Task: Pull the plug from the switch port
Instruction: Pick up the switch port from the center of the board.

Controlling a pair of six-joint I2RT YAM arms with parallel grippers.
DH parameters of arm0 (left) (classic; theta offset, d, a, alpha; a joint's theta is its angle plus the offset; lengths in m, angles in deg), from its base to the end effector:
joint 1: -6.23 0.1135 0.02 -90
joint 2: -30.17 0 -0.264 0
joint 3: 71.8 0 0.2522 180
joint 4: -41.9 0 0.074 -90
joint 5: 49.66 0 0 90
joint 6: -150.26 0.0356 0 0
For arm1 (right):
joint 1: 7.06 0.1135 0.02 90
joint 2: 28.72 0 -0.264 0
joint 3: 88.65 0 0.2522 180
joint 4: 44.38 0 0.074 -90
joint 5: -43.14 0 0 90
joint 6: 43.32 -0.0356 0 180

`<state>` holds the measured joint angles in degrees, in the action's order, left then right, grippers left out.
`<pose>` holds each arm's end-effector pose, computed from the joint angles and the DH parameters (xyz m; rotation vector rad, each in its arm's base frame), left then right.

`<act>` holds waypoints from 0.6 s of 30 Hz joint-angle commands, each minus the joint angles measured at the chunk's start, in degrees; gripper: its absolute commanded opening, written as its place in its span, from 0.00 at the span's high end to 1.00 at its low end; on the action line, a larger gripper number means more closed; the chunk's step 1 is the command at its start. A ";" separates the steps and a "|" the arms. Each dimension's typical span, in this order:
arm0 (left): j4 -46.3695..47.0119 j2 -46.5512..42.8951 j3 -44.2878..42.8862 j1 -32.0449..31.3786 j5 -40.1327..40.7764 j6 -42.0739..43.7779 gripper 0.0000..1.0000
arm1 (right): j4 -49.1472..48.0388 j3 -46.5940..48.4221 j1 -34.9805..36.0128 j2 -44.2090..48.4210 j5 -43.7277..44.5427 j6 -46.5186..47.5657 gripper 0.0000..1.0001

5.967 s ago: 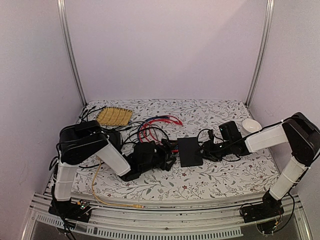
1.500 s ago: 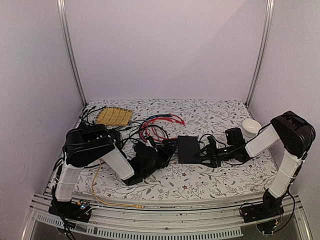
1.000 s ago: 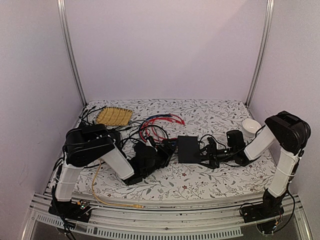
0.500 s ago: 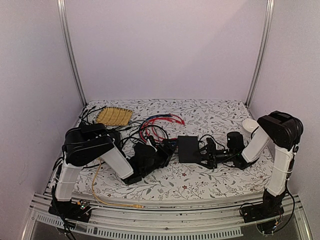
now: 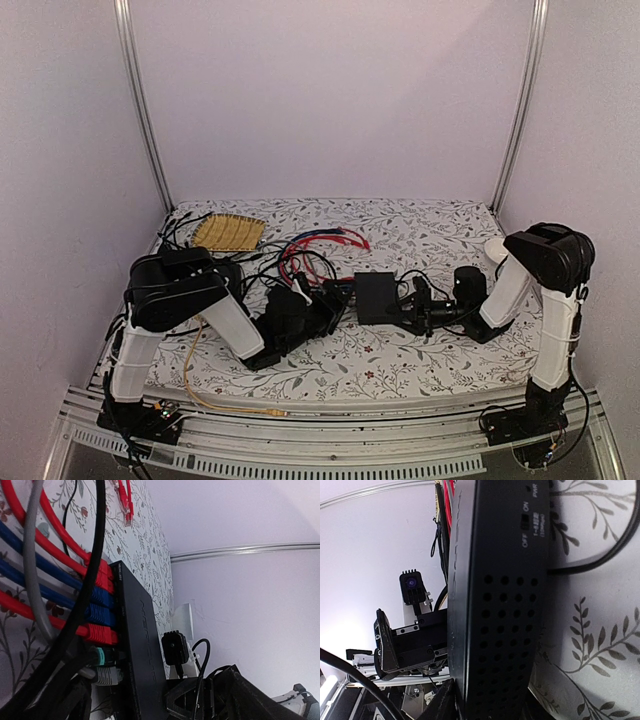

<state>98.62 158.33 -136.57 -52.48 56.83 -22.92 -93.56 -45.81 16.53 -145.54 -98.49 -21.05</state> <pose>0.2182 -0.3395 0.0830 -0.6580 1.8495 -1.5455 0.2600 0.1440 0.0664 0.2024 2.3706 1.8081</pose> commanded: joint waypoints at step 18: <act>10.68 0.57 6.96 1.48 -11.92 0.85 0.04 | -9.04 -0.70 -0.12 -2.50 -1.99 -5.97 0.91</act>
<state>105.85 158.33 -131.91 -51.44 49.32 -23.75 -99.68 -46.05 16.36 -147.52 -99.26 -25.64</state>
